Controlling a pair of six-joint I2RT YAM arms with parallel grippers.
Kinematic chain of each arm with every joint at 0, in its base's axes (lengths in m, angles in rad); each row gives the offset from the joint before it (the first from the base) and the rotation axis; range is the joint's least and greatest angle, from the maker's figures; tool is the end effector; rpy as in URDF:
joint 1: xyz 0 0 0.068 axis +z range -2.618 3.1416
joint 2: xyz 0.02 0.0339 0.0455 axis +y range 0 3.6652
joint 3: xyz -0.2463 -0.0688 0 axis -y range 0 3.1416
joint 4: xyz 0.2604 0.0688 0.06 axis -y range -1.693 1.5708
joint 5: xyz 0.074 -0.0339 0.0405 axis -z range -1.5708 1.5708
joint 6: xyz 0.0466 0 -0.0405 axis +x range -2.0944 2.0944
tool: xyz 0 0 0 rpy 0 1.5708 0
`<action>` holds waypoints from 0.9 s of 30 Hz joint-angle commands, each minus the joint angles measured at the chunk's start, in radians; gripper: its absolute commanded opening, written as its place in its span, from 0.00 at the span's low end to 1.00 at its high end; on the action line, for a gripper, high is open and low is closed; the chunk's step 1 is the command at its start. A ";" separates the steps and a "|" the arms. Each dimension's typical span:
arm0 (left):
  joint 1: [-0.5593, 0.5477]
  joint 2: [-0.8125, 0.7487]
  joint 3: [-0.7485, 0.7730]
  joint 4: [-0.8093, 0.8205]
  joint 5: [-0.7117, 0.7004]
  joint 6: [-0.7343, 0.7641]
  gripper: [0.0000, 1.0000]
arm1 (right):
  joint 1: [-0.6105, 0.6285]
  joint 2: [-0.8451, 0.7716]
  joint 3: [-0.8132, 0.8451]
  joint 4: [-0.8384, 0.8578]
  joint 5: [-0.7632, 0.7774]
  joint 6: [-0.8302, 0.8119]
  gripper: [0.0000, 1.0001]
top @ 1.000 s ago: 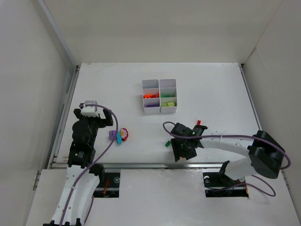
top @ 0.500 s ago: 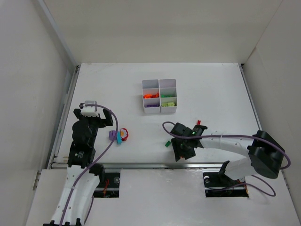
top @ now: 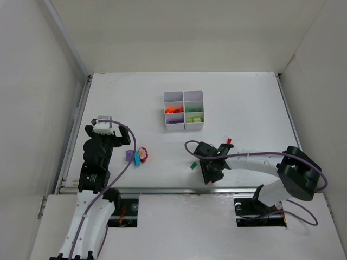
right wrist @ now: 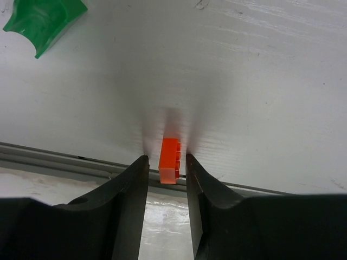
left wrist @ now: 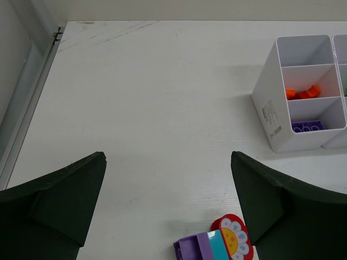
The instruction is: Sort the legos into containers by color
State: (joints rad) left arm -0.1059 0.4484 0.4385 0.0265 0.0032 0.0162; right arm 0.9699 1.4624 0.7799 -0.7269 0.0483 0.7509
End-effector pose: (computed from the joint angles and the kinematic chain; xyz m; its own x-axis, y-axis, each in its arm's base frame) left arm 0.1786 -0.0191 0.2797 0.0183 0.0143 -0.9997 0.1086 0.9940 0.0163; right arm 0.1447 0.2071 0.1217 -0.9671 -0.2055 -0.1500 -0.2184 0.9730 0.0748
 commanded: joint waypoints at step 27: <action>-0.006 0.010 -0.004 0.053 -0.002 -0.007 0.99 | -0.002 0.175 0.698 0.182 0.432 -0.208 0.00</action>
State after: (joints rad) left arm -0.1059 0.4545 0.4385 0.0269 0.0032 0.0162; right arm 0.9699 1.5185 1.3396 -0.6815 0.3443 0.6586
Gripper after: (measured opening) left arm 0.986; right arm 0.195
